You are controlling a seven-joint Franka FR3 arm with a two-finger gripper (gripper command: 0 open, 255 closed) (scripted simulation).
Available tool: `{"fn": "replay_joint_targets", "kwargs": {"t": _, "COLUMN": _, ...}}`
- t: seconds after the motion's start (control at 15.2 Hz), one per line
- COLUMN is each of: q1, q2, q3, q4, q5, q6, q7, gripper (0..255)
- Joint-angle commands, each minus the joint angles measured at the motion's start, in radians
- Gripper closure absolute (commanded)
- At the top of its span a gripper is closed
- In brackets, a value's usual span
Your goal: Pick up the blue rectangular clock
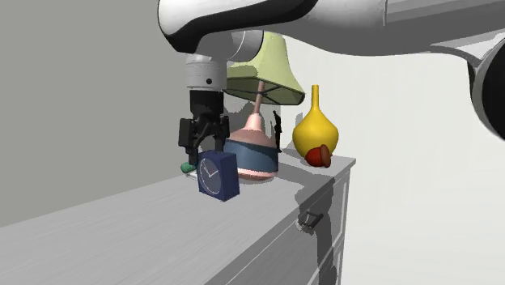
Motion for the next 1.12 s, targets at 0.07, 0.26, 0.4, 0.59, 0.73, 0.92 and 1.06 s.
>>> {"fn": "replay_joint_targets", "kwargs": {"t": 0.07, "q1": -0.016, "q2": 0.039, "q3": -0.012, "q4": 0.014, "q5": -0.004, "q6": -0.042, "q7": 0.000, "gripper": 255}}
{"fn": "replay_joint_targets", "kwargs": {"t": 0.26, "q1": -0.014, "q2": 0.050, "q3": -0.010, "q4": 0.015, "q5": -0.002, "q6": -0.032, "q7": 0.003, "gripper": 255}}
{"fn": "replay_joint_targets", "kwargs": {"t": 0.4, "q1": -0.018, "q2": 0.043, "q3": -0.013, "q4": 0.008, "q5": -0.002, "q6": -0.032, "q7": -0.003, "gripper": 255}}
{"fn": "replay_joint_targets", "kwargs": {"t": 0.59, "q1": -0.025, "q2": 0.034, "q3": -0.017, "q4": 0.002, "q5": -0.003, "q6": -0.035, "q7": -0.014, "gripper": 255}}
{"fn": "replay_joint_targets", "kwargs": {"t": 0.73, "q1": -0.016, "q2": 0.023, "q3": -0.013, "q4": 0.012, "q5": -0.007, "q6": -0.055, "q7": -0.001, "gripper": 255}}
{"fn": "replay_joint_targets", "kwargs": {"t": 0.92, "q1": -0.022, "q2": 0.047, "q3": -0.014, "q4": 0.088, "q5": -0.001, "q6": -0.108, "q7": -0.003, "gripper": 255}}
{"fn": "replay_joint_targets", "kwargs": {"t": 1.06, "q1": -0.027, "q2": 0.066, "q3": -0.014, "q4": 0.145, "q5": 0.004, "q6": -0.146, "q7": -0.005, "gripper": 255}}
